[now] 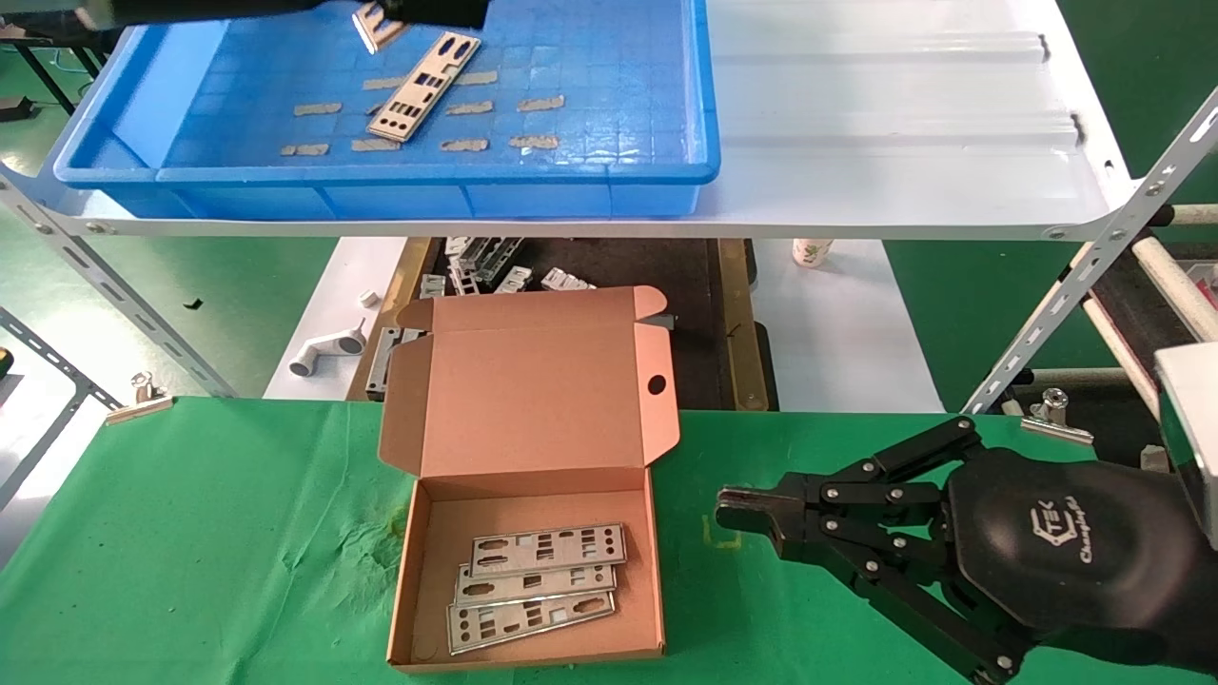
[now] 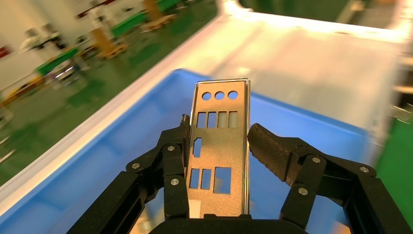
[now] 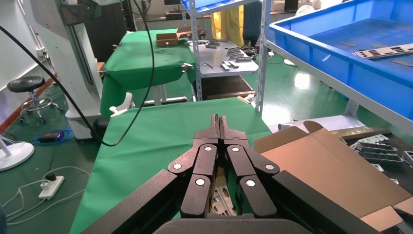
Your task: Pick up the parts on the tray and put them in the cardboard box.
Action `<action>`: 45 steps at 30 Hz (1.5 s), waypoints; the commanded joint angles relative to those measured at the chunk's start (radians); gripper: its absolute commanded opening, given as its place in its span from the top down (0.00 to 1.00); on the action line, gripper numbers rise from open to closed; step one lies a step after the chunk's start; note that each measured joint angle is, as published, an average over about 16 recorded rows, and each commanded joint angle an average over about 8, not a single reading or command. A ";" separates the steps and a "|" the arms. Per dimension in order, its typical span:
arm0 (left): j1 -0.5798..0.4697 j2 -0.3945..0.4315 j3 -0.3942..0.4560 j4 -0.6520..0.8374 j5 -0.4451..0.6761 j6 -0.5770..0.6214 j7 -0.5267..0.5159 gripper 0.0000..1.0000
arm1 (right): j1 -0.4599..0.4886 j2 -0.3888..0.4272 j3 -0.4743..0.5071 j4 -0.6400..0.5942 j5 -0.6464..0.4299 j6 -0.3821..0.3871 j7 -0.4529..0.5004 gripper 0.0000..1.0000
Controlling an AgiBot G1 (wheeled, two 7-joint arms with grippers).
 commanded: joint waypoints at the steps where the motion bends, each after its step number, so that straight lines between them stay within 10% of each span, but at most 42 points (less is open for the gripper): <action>1: 0.016 -0.045 -0.006 -0.087 -0.020 0.045 -0.017 1.00 | 0.000 0.000 0.000 0.000 0.000 0.000 0.000 1.00; 14: 0.169 -0.207 0.024 -0.425 -0.151 0.329 -0.020 1.00 | 0.000 0.000 0.000 0.000 0.000 0.000 0.000 1.00; 36: 0.522 -0.106 0.205 -0.481 0.137 0.109 0.056 0.98 | 0.000 0.000 0.000 0.000 0.000 0.000 0.000 1.00; 45: 0.562 -0.078 0.236 -0.458 0.205 0.063 0.054 0.09 | 0.000 0.000 -0.001 0.000 0.000 0.000 0.000 1.00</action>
